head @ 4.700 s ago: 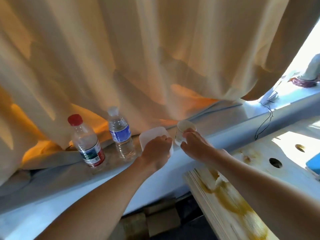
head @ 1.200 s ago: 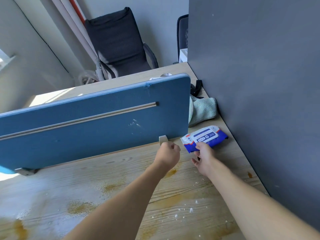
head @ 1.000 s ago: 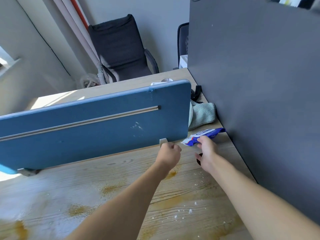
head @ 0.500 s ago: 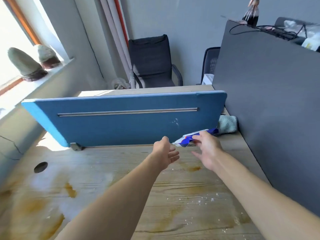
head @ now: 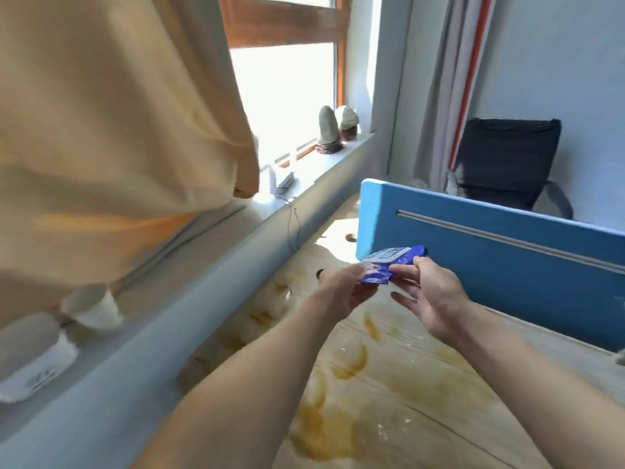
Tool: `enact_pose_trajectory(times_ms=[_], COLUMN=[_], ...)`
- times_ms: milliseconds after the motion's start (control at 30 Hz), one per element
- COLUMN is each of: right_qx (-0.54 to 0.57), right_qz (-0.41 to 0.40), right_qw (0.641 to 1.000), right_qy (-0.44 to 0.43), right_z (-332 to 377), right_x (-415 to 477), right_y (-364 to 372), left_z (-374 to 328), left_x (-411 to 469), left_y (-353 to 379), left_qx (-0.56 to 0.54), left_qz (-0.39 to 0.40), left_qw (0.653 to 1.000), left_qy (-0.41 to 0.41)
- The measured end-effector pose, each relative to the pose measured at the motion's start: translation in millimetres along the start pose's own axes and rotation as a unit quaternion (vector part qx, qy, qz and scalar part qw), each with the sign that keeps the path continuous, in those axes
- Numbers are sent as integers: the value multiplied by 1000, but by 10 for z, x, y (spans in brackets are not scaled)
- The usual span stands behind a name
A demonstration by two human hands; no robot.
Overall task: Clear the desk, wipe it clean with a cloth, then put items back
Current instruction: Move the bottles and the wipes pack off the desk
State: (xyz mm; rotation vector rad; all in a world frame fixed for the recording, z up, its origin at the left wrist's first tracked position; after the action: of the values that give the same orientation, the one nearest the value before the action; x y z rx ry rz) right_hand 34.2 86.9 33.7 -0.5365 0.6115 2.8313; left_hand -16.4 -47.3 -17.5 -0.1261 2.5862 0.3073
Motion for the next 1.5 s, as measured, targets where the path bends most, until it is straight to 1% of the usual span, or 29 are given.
enact_pose_trajectory(times_ms=[33, 133, 300, 400, 500, 567, 667, 767, 833, 867, 900, 933, 967, 1000, 1067, 1133, 1200, 1233, 1300, 1367, 1500], right_qx=[-8, -23, -60, -35, -2, 11, 11, 5, -5, -15, -27, -42, -49, -51, -42, -34, -88, -121, -153, -157, -180], right_qz=[24, 63, 125, 116, 101, 88, 94, 95, 80, 66, 49, 32, 18, 11, 19, 74, 142, 154, 140, 128, 116], right_qw=[1000, 997, 987, 981, 972, 969, 959, 955, 960, 963, 966, 969, 970, 972, 973, 968, 952, 945, 945, 950, 951], right_qy=[8, 34, 87, 153, 210, 231, 267, 280, 269, 261, 252, 243, 236, 230, 227, 237, 255, 262, 254, 237, 222], right_z=[-112, -455, -933, -1188, -1452, -1633, -1859, -2000, -2072, -2098, -2129, -2157, -2178, -2185, -2176, -2193, -2221, -2250, -2311, -2340, -2455], right_x=[-29, -114, -246, -233, -161, -93, -12, 115, 232, 282, 333, 382, 431, 471, 545, 612, 623, 639, 685, 726, 798], right_y=[288, 1017, 1806, 2120, 2343, 2462, 2615, 2761, 2868, 2913, 2957, 3010, 3072, 3141, 3292, 3437, 3504, 3504, 3493, 3514, 3594], left_z=[-80, -253, -393, -362, -293, -248, -188, -187, -187, -171, -153, -126, -95, -59, -26, -48, -104, -134, -181, -219, -229], left_x=[-50, -196, -359, -441, -442, -445, -434, -439, -431, -434, -443, -446, -462, -472, -505, -532, -545, -551, -557, -545, -486], left_y=[-306, -1084, -2087, -2533, -2842, -2997, -3161, -3323, -3473, -3546, -3627, -3700, -3751, -3790, -3820, -3814, -3805, -3797, -3788, -3773, -3789], left_qx=[-10, -30, -40, -30, -29, -46, -50, 9, 90, 148, 236, 345, 448, 528, 616, 671, 694, 700, 711, 717, 725], left_qz=[-27, -99, -207, -225, -243, -246, -237, -234, -256, -271, -284, -287, -274, -253, -203, -182, -184, -186, -187, -183, -165], left_qw=[999, 994, 972, 965, 962, 961, 962, 966, 957, 946, 924, 888, 847, 808, 760, 717, 696, 689, 678, 672, 668], left_qy=[12, 43, 104, 128, 125, 121, 122, 109, 101, 100, 101, 97, 86, 71, 46, 37, 36, 35, 27, 23, 9])
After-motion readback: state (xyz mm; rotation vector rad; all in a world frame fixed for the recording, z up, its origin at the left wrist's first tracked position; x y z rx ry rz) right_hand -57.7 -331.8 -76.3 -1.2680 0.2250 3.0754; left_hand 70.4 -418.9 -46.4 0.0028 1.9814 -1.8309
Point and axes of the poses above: each hand's wrist, its own x-axis towards the middle knuckle, its own y-axis out of the palm, z = x × y, the point moved 2 cm from there along x, towards the middle knuckle, and after that the axes turned 10 degrees about x, right-handed, at the moved point
